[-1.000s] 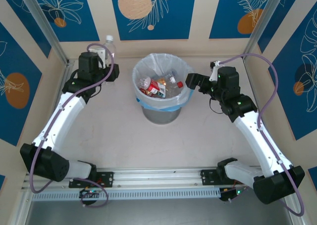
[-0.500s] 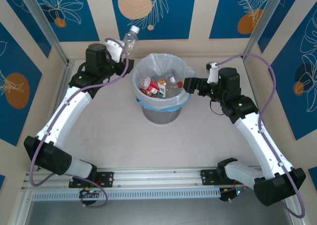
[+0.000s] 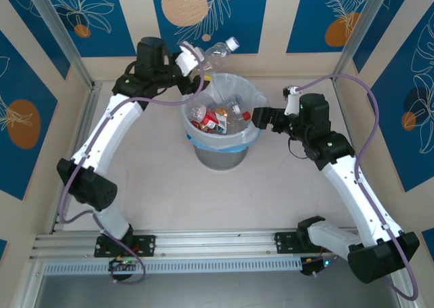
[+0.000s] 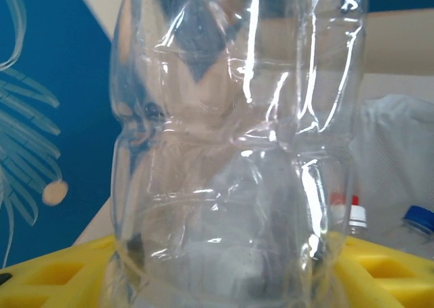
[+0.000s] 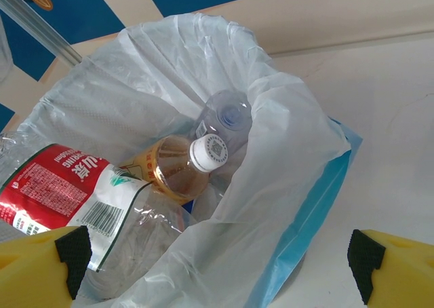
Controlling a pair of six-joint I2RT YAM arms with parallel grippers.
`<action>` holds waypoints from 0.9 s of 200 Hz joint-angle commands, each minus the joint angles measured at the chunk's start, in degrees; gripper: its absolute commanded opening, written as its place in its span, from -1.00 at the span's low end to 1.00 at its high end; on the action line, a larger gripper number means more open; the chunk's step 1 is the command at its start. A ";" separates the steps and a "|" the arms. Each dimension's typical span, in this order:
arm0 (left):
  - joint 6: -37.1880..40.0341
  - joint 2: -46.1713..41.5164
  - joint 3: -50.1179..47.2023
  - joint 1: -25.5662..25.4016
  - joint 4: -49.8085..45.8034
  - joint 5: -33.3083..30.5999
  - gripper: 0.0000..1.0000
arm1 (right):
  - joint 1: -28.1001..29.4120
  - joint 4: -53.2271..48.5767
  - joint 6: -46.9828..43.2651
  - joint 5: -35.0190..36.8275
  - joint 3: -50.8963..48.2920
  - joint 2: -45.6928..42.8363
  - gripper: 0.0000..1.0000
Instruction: Put the plastic bottles in the bin
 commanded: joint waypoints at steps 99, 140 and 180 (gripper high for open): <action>27.69 9.43 10.17 -4.01 -17.96 2.18 0.89 | -0.46 -4.02 0.40 6.07 -0.45 -4.90 0.99; 22.42 7.50 9.67 -4.00 -12.98 3.89 0.98 | -0.74 -3.50 1.54 6.27 -1.07 -5.20 0.99; 9.40 3.93 6.80 -3.94 -3.73 2.96 0.98 | -1.16 -3.47 2.29 6.55 -1.81 -5.35 0.99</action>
